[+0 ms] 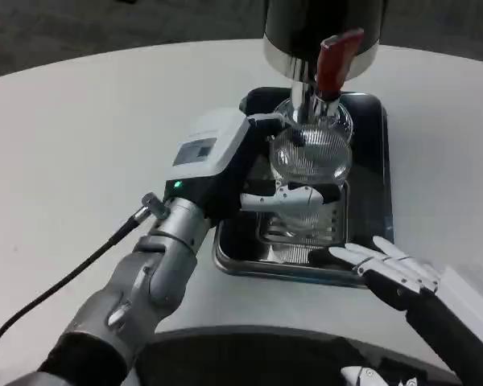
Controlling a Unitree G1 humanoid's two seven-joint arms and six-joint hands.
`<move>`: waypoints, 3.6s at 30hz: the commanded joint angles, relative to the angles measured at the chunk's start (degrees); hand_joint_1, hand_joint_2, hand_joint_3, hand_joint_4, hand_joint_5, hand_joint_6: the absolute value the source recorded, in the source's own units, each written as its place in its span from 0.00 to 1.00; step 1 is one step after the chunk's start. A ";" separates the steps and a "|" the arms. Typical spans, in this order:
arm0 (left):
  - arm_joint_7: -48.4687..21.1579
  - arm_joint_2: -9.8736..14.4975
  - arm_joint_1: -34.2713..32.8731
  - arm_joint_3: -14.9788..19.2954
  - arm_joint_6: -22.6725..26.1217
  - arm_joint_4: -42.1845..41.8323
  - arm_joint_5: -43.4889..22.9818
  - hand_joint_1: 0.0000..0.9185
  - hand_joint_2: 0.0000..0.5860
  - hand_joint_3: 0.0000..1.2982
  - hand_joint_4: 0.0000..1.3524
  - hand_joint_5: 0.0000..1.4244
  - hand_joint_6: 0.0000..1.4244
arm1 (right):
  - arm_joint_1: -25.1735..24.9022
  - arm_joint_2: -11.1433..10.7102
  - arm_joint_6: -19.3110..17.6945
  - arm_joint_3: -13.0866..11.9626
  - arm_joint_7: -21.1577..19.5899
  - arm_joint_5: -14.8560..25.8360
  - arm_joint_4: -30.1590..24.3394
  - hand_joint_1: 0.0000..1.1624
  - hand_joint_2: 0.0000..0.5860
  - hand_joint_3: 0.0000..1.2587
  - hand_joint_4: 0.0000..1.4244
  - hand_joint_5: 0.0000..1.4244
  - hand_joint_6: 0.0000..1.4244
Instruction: Grasp the cup under the faucet to collect the drink, then remove the cup.
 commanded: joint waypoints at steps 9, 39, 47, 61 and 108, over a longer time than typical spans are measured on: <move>1.86 1.81 4.00 -0.10 -3.94 -0.24 0.02 0.34 0.16 0.20 0.09 0.29 0.30 | 0.29 0.85 0.02 -0.39 -0.68 0.90 -0.01 0.46 0.76 0.15 0.09 0.03 0.06; -11.22 7.42 12.68 6.00 -1.50 -13.26 -7.89 0.09 0.00 0.00 0.00 0.00 0.04 | 1.50 1.93 -0.04 -0.60 -0.58 1.03 -0.70 0.48 0.77 0.16 0.10 0.04 0.06; -25.98 9.87 13.10 12.31 -3.35 -23.56 -22.95 0.03 0.00 0.00 0.00 0.05 0.08 | 0.45 1.97 0.34 0.33 -0.33 0.68 -0.24 0.48 0.77 0.16 0.10 0.04 0.06; -41.54 10.87 14.41 21.29 6.28 -38.12 -41.80 0.11 0.01 0.07 0.00 0.10 0.07 | -1.05 1.93 1.23 1.02 -0.34 0.29 0.46 0.48 0.77 0.16 0.10 0.04 0.06; -49.94 0.18 4.16 20.25 12.10 -30.08 -49.50 0.12 0.01 0.14 0.08 0.16 0.12 | -1.02 2.09 2.35 1.58 -0.43 0.13 0.43 0.48 0.77 0.20 0.10 0.05 0.06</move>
